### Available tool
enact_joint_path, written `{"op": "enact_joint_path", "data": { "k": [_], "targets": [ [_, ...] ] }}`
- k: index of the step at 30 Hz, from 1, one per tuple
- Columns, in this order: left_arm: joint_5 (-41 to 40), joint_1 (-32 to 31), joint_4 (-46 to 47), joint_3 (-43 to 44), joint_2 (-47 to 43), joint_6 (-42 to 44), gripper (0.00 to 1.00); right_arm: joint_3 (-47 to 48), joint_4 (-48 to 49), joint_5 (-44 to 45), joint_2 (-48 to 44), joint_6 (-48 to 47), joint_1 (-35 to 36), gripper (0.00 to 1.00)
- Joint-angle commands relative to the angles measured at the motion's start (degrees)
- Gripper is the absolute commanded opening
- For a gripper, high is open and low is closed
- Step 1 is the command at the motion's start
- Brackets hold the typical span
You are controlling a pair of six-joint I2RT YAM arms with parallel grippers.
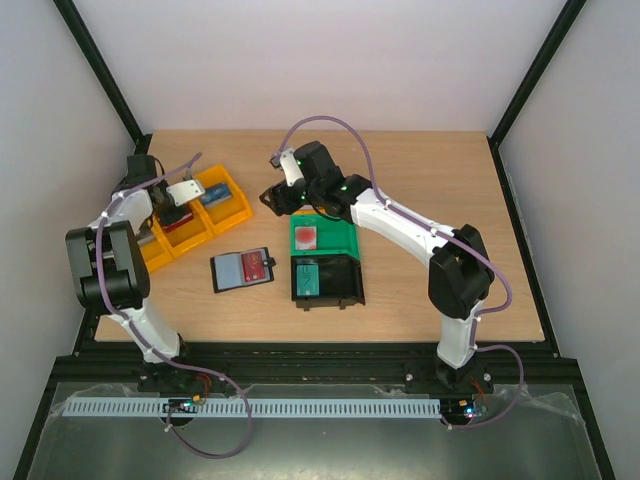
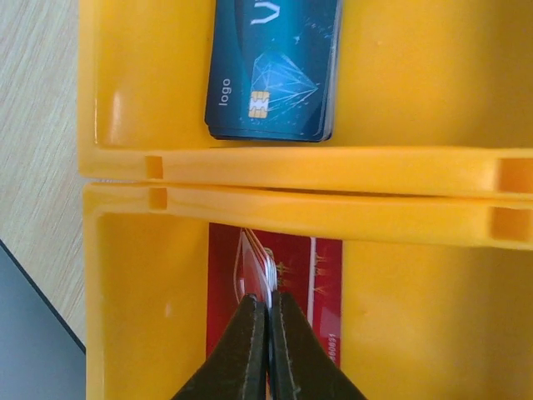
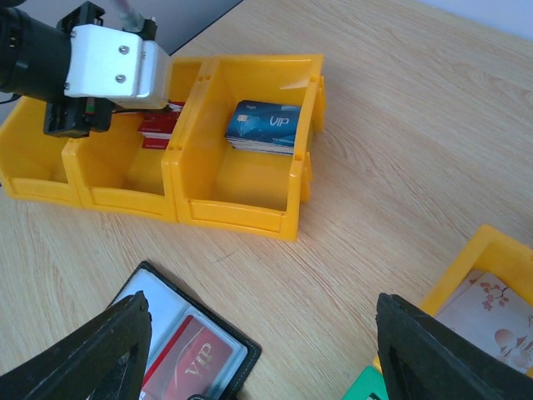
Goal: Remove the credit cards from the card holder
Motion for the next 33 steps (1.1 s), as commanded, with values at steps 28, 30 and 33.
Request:
{"op": "enact_joint_path", "data": {
  "k": [28,30,33],
  "targets": [
    [-0.46,-3.63,5.12,-14.46,-13.84,-4.29,0.02,0.57,-1.19,-0.91,-2.80,-0.35,0.11,0.72],
    [-1.70,-4.26,5.79,-15.81,-14.86,-3.85,0.02,0.44,-1.15,-0.96,-2.86,-0.31,0.15,0.72],
    [-2.59,-5.01,6.02,-16.69,-16.30,-4.39,0.02,0.18,-1.16,-1.18,-2.91,-0.29,0.15,0.72]
  ]
}}
